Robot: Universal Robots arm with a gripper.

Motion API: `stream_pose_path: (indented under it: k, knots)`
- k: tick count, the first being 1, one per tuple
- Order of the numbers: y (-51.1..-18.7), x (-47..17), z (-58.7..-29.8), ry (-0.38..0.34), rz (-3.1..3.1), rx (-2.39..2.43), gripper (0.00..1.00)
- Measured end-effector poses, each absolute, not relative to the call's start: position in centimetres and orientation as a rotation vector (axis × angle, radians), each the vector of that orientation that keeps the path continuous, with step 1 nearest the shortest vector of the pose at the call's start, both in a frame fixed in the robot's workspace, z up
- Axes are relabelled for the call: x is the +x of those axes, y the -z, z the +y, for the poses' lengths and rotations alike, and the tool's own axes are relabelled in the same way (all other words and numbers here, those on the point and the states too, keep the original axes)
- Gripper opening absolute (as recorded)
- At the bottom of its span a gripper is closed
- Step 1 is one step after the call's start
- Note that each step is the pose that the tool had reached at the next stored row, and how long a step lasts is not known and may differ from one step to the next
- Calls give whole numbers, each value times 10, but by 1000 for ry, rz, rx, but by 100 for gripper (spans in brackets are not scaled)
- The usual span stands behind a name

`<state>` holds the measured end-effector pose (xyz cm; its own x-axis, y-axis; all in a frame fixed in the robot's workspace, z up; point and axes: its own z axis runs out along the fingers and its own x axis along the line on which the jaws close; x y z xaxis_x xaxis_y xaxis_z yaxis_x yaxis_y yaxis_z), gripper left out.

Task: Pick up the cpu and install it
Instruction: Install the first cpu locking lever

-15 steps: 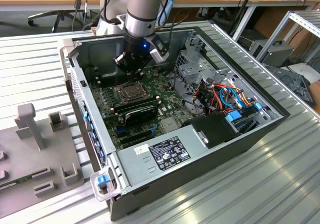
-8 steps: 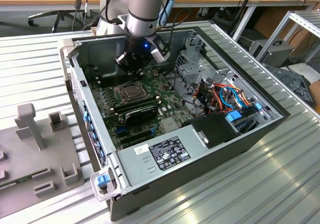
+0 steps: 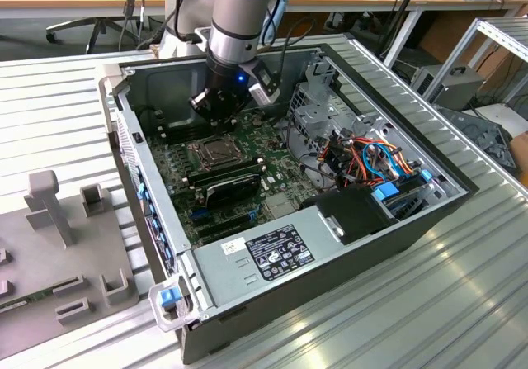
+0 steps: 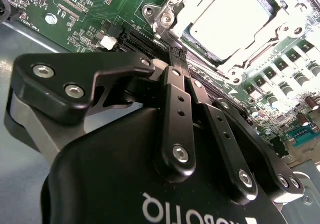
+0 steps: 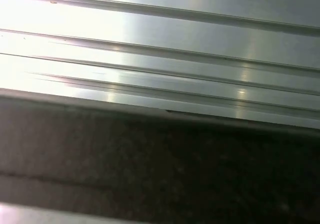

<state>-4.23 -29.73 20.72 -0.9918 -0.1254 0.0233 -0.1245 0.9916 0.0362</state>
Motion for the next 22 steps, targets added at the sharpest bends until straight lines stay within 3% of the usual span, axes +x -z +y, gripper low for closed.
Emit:
stream_pose_path:
  k: [22]
  knots:
    - [-205, -42, -310, 54, -3107, 195, 11]
